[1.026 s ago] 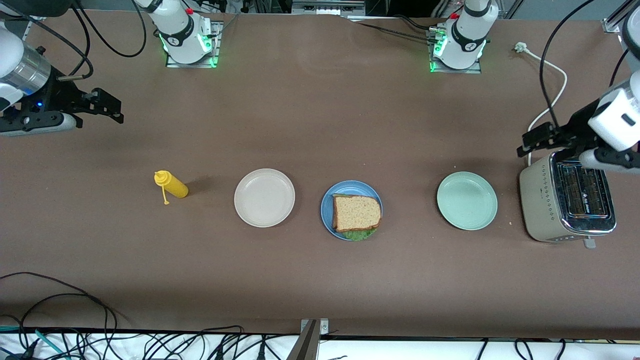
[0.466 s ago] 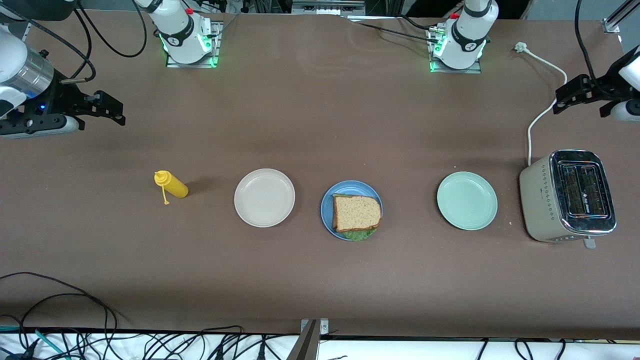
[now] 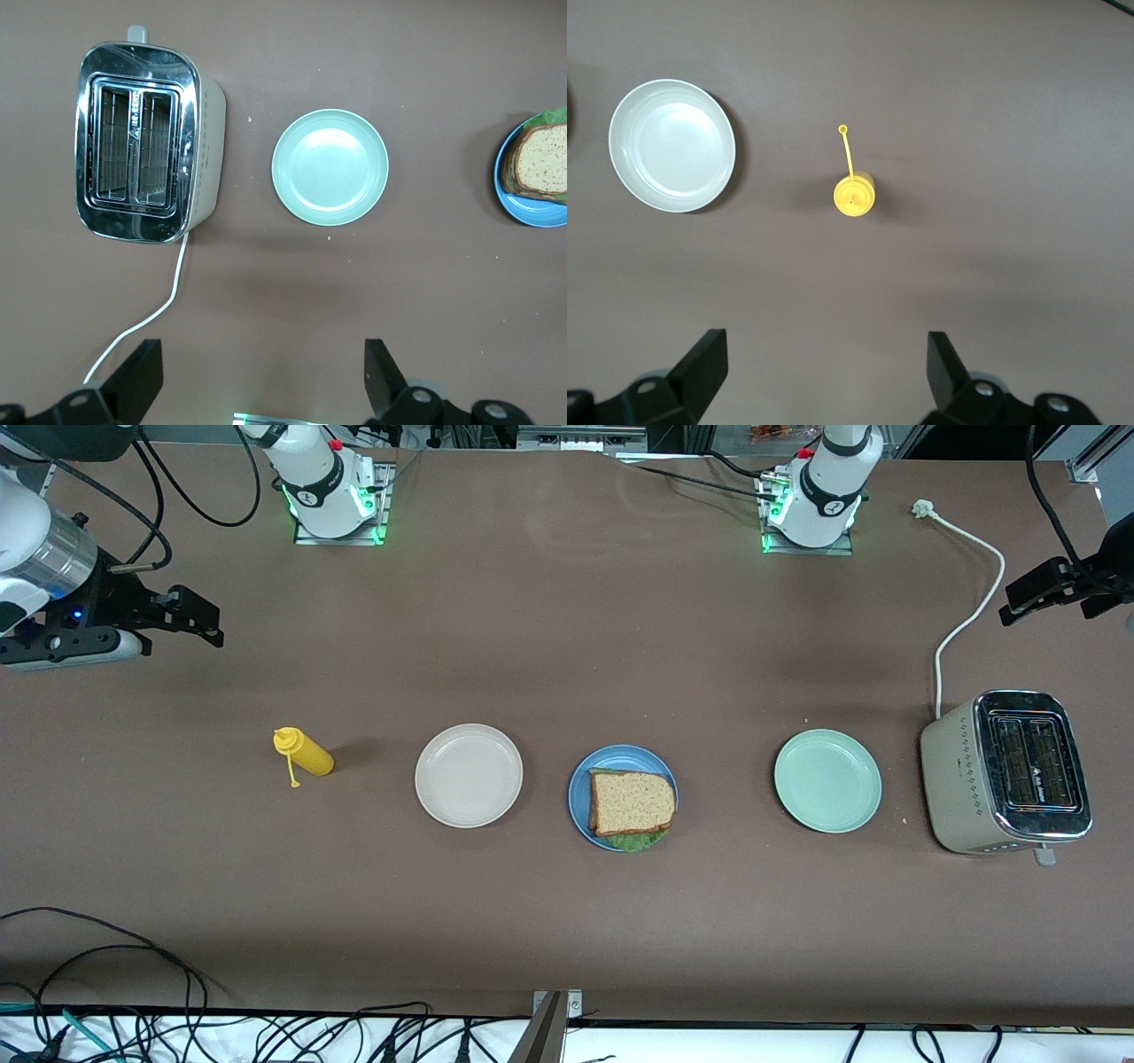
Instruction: Make sandwich in blue plate with both arms
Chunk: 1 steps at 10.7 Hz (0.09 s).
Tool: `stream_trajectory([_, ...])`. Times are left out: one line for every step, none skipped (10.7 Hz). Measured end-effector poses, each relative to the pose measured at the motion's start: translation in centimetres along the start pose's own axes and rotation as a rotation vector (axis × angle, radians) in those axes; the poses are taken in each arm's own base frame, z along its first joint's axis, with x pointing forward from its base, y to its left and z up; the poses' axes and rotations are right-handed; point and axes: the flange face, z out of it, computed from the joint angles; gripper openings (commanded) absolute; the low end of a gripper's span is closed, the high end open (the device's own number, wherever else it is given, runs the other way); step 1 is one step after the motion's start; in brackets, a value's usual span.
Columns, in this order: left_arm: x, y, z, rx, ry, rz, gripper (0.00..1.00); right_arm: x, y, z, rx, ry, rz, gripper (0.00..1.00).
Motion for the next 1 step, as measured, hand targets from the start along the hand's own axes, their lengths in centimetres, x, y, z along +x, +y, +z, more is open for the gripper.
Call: stream_trajectory([-0.01,0.16,0.0,0.0,0.0,0.003,1.0,0.0,-0.1,0.0,0.0,0.0,-0.002,1.0])
